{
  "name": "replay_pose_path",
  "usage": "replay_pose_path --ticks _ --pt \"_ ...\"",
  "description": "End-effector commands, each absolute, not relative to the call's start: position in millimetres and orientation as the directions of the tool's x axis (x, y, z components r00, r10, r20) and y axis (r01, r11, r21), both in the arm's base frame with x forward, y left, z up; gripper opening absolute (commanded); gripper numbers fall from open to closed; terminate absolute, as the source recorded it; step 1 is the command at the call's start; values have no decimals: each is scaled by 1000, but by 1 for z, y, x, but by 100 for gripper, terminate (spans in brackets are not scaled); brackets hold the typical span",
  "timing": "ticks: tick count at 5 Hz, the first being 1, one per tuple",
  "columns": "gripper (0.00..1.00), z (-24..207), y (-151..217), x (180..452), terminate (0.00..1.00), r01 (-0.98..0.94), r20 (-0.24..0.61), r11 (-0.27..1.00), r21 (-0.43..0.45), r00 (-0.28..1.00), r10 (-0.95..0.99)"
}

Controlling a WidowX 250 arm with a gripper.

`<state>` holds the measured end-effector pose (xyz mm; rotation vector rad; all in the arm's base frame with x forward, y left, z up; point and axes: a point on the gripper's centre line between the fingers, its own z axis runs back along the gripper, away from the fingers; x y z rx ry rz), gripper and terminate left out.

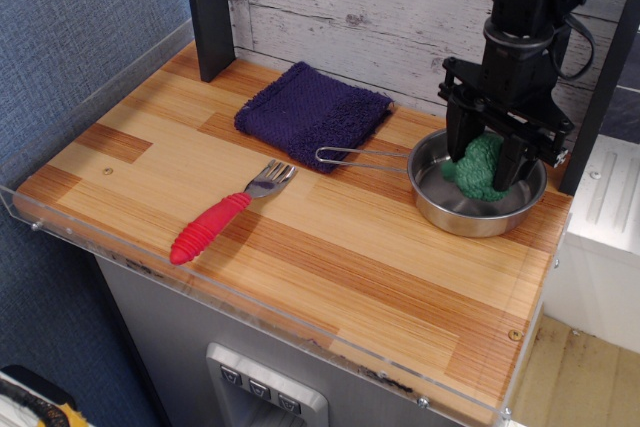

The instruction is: Put the broccoli inside the silver pan.

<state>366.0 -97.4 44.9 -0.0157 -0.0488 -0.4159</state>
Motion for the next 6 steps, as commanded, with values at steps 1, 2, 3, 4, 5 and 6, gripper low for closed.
replay_pose_path --ticks 1,2,3,4,5,6 --pt "100 56 -94 372 0 329 -15 942 -71 943 -331" --pt "100 67 -87 370 0 308 25 949 -59 951 -307" --pt "100 91 -76 364 0 290 97 955 -65 954 -283" --pt "100 140 -50 349 0 213 236 977 -24 951 -201" --pt "100 171 -19 330 0 110 302 994 -11 948 -102" --pt "100 164 -2 326 0 93 272 995 -36 959 -80"
